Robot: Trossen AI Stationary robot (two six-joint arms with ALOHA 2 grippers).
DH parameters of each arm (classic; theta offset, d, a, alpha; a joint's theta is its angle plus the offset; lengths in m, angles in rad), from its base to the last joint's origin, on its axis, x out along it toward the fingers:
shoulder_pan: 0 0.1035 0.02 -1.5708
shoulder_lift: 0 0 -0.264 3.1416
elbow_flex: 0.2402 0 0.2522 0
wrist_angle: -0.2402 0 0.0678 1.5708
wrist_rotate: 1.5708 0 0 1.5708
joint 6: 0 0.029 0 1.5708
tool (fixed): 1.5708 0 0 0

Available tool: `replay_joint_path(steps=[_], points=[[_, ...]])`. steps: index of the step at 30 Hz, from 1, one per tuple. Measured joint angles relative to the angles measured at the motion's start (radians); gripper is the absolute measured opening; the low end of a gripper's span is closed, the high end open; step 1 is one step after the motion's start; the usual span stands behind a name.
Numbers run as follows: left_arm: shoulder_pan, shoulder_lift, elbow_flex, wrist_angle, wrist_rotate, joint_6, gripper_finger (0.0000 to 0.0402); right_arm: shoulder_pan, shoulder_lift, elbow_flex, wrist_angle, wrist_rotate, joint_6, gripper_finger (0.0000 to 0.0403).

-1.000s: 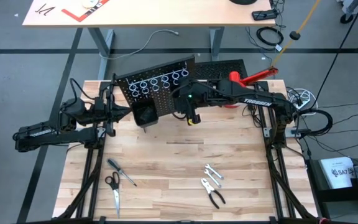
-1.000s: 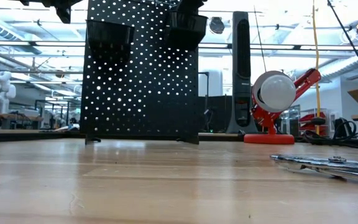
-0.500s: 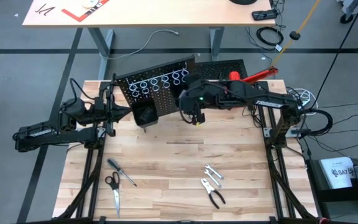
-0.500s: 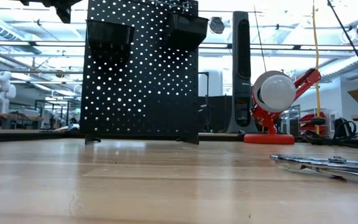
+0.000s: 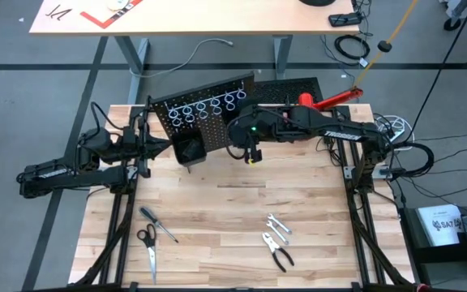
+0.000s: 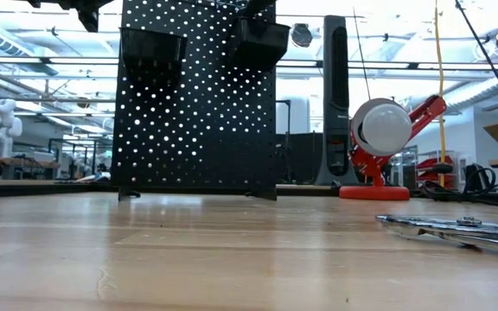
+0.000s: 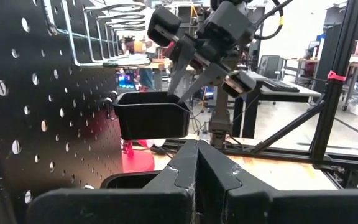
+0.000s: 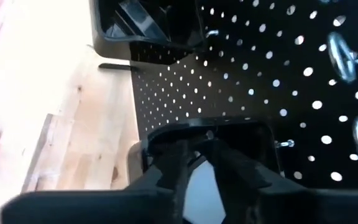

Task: Hang tools onto peg board
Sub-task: Remove the black allen wrench set from the top black basket on the pegboard to the table

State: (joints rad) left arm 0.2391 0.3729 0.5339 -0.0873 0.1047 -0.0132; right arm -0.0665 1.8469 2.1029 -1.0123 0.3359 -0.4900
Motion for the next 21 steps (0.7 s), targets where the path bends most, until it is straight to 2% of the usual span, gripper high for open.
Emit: replay_joint_path(steps=[5,9,14,21], points=[[0.0,0.0,0.0,-0.001,0.0,0.0,0.0013,-0.017,0.014,0.0,0.024,0.003,-0.028,0.0132],[0.0,0.0,0.0,-0.001,0.0,-0.001,0.0013,-0.033,0.033,0.0,0.046,0.009,-0.061,0.0152],[0.0,0.0,0.0,-0.001,0.0,0.0,0.0013,-0.046,0.056,0.002,0.052,0.005,-0.108,0.0152],[0.0,0.0,0.0,-0.001,0.0,0.0,0.0013,-0.045,0.066,0.002,0.061,-0.051,-0.175,0.0126]])
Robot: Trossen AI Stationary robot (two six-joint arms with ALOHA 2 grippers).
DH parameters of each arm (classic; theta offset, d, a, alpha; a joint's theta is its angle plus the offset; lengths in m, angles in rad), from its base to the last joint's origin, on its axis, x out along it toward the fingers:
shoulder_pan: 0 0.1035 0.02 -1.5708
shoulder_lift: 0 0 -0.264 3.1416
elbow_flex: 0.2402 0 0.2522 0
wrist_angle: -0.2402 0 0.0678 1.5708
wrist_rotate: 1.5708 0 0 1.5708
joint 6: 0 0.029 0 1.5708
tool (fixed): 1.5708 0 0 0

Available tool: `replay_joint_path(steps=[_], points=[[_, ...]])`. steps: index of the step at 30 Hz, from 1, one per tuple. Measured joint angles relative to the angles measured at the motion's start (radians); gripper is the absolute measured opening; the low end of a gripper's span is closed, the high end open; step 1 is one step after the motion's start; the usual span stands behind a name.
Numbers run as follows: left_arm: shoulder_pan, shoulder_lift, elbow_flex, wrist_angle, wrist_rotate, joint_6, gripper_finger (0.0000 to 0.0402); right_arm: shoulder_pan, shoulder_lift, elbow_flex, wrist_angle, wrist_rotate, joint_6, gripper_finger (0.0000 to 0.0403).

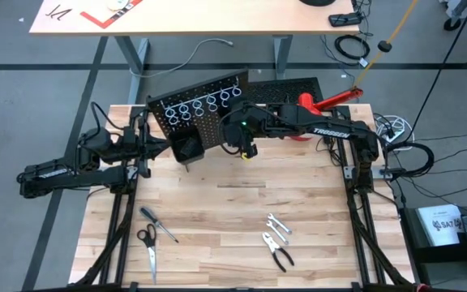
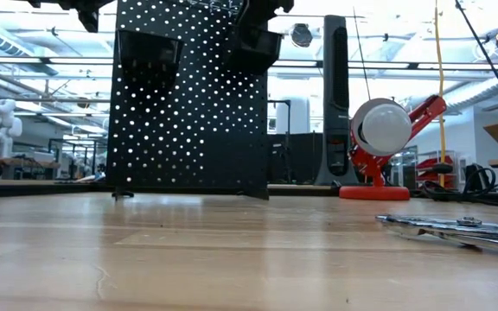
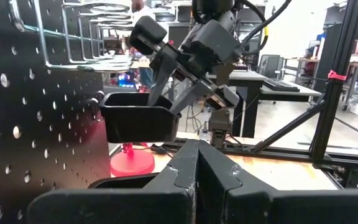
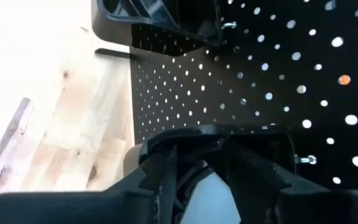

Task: Hang tools onto peg board
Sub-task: Remove the black allen wrench set from the top black basket on the pegboard to the table

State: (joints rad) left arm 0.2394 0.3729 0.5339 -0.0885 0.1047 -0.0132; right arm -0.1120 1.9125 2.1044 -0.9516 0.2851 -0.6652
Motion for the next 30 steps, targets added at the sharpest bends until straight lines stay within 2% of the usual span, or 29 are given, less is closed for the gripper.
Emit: replay_joint_path(steps=[13,19,30], points=[[0.0,0.0,0.0,0.0,0.0,0.0,0.0013,0.0,0.004,-0.002,0.0,-0.029,-0.002,0.0006],[0.0,0.0,0.0,0.0,0.0,0.0,0.0013,0.009,0.004,-0.002,0.013,-0.02,0.005,0.0001],[0.0,0.0,0.0,0.0,0.0,0.0,0.0013,0.056,-0.023,-0.002,0.034,0.107,-0.029,0.0]])
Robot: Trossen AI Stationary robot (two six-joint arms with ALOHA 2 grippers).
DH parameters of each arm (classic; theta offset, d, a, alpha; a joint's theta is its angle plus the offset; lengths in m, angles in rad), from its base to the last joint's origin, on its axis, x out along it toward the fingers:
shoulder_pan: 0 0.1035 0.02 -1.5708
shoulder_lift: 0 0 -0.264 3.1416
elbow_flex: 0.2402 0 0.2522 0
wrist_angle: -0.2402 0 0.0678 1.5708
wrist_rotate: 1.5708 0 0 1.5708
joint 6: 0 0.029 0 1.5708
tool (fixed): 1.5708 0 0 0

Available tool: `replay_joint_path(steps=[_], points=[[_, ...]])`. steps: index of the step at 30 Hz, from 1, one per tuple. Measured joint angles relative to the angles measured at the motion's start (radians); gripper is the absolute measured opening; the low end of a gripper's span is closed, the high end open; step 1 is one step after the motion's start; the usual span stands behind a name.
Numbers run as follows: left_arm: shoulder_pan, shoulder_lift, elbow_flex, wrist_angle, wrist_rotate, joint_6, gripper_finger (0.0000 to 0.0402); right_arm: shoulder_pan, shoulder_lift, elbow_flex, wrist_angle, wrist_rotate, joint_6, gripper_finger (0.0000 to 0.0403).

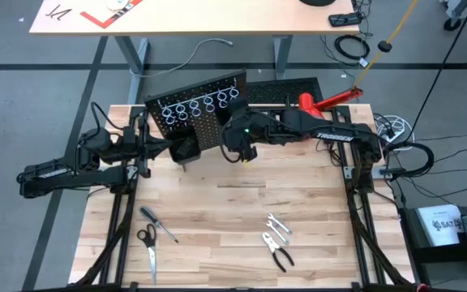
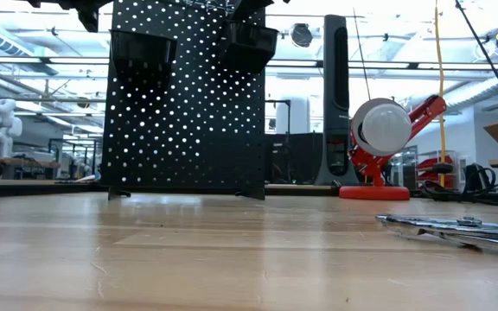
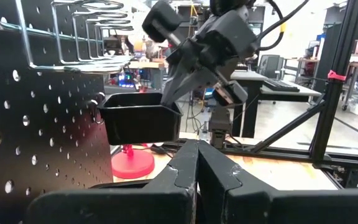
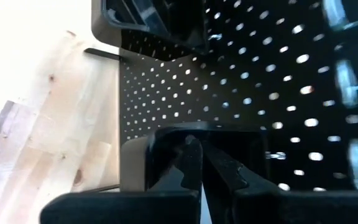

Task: Hang tools onto peg board
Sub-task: Remove the black allen wrench set from the top black basket on the pegboard to the table

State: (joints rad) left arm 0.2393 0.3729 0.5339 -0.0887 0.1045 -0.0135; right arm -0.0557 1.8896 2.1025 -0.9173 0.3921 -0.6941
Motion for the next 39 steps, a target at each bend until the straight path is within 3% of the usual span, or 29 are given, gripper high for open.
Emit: replay_joint_path(steps=[9,15,23,32,39], points=[[0.0,0.0,0.0,-0.002,0.0,0.0,0.0013,0.036,-0.055,0.0,-0.008,0.082,-0.023,0.0],[0.0,0.0,0.0,-0.003,0.0,0.0,0.0013,0.059,-0.071,0.0,-0.04,0.141,0.068,0.0006],[0.0,0.0,0.0,-0.006,0.0,0.0,0.0013,0.093,-0.071,0.0,-0.103,0.191,0.178,0.008],[0.0,0.0,0.0,-0.003,0.0,0.002,0.0013,0.041,-0.061,0.0,-0.104,0.155,0.126,0.0178],[0.0,0.0,0.0,-0.003,0.0,0.003,0.0013,-0.009,-0.062,0.0,-0.076,0.067,0.055,0.0179]])
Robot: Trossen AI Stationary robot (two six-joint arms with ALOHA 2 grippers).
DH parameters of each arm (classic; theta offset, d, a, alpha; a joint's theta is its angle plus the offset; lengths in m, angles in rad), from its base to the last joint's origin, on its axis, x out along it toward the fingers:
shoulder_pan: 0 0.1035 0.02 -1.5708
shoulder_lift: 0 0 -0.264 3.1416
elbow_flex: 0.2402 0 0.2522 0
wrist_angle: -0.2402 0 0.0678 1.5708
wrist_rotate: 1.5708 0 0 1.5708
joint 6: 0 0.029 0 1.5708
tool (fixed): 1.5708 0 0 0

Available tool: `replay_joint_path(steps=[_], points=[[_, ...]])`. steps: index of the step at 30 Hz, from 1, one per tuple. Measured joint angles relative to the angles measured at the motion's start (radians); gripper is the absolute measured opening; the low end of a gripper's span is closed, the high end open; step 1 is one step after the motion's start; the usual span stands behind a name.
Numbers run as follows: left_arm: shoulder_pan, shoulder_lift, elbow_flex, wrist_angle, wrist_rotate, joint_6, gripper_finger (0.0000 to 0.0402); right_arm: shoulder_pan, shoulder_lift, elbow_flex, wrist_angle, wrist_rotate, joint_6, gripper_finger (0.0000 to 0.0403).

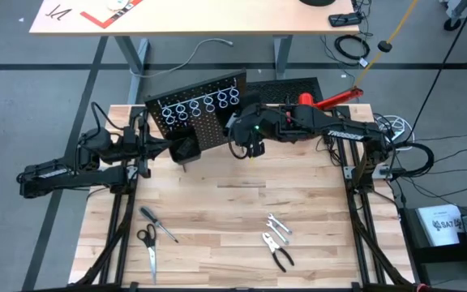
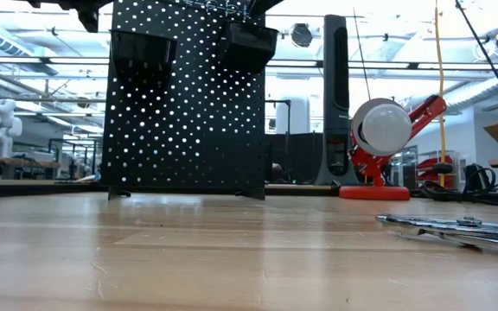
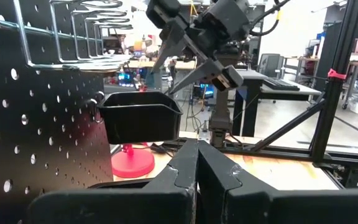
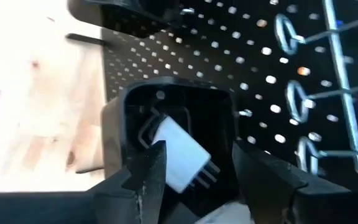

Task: Hang tools onto peg board
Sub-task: Remove the black allen wrench set from the top black basket on the pegboard to the table

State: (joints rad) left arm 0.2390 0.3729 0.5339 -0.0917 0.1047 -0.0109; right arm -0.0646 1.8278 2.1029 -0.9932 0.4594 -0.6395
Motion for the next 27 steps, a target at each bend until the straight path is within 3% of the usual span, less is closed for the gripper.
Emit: replay_joint_path(steps=[8,15,27], points=[[0.0,0.0,0.0,-0.001,0.0,0.0,0.0013,-0.007,0.019,0.0,-0.001,-0.132,-0.039,0.0143],[0.0,0.0,0.0,-0.001,0.0,0.0,0.0013,-0.02,0.068,0.0,0.057,-0.143,-0.116,0.0135],[0.0,0.0,0.0,-0.001,0.0,0.0,0.0013,-0.045,0.089,0.001,0.091,-0.154,-0.1,0.0135]])
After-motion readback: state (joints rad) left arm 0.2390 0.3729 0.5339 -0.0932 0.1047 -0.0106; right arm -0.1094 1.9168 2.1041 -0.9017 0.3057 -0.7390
